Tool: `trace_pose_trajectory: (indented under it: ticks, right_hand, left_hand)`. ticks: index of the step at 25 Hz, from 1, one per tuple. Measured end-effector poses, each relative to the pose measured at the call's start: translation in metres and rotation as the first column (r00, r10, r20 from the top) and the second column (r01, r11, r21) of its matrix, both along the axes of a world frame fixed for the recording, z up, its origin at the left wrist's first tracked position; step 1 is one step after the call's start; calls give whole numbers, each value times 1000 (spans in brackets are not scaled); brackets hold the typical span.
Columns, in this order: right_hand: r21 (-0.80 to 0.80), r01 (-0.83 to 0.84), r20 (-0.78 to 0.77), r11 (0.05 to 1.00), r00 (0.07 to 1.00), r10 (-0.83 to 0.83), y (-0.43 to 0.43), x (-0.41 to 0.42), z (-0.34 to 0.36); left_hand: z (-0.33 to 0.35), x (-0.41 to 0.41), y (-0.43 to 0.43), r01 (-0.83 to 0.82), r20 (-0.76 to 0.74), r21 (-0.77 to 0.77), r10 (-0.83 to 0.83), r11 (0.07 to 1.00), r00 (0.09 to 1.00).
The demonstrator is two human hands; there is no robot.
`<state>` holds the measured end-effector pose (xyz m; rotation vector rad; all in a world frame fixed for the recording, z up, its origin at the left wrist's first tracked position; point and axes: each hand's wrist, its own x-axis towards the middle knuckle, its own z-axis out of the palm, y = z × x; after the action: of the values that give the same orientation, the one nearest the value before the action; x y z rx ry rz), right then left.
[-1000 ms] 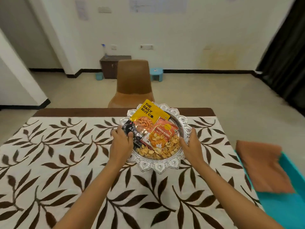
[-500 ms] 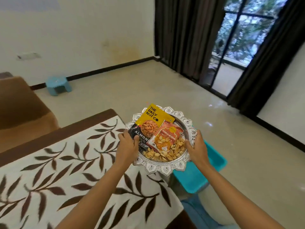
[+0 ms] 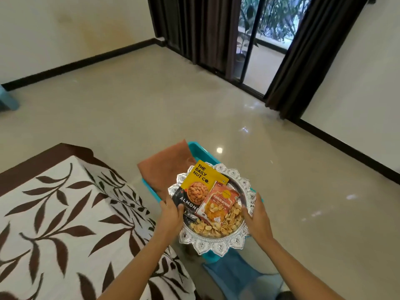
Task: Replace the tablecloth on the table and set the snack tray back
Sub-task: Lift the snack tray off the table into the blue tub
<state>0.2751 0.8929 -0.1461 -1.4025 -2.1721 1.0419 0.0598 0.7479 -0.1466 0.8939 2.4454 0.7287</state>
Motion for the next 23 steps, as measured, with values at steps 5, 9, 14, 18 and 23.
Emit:
trace_pose_trajectory:
  ticks: [5,9,14,18,23]
  right_hand:
    - [-22,-10,74,1000,997,11,38,18,-81]
    - [-67,-36,126,997,991,44,46,25,-131]
    - [-57,-3,168,998,986,12,51,15,-134]
    - [-111,109,347,988,936,-65,38,6,-136]
    - [-62,120,241,991,965,-102,-5,-46,-96]
  left_hand:
    - [-71,10,24,55,139,-28,-50,998,989]
    - [-108,9,21,120,198,-113,-96,986,976]
    - [-125,1,41,147,207,-140,-117,979,971]
    - [-125,-3,38,179,177,-230,-139,957,974]
    - [-85,-11,10,148,-24,-12,-148,989,989]
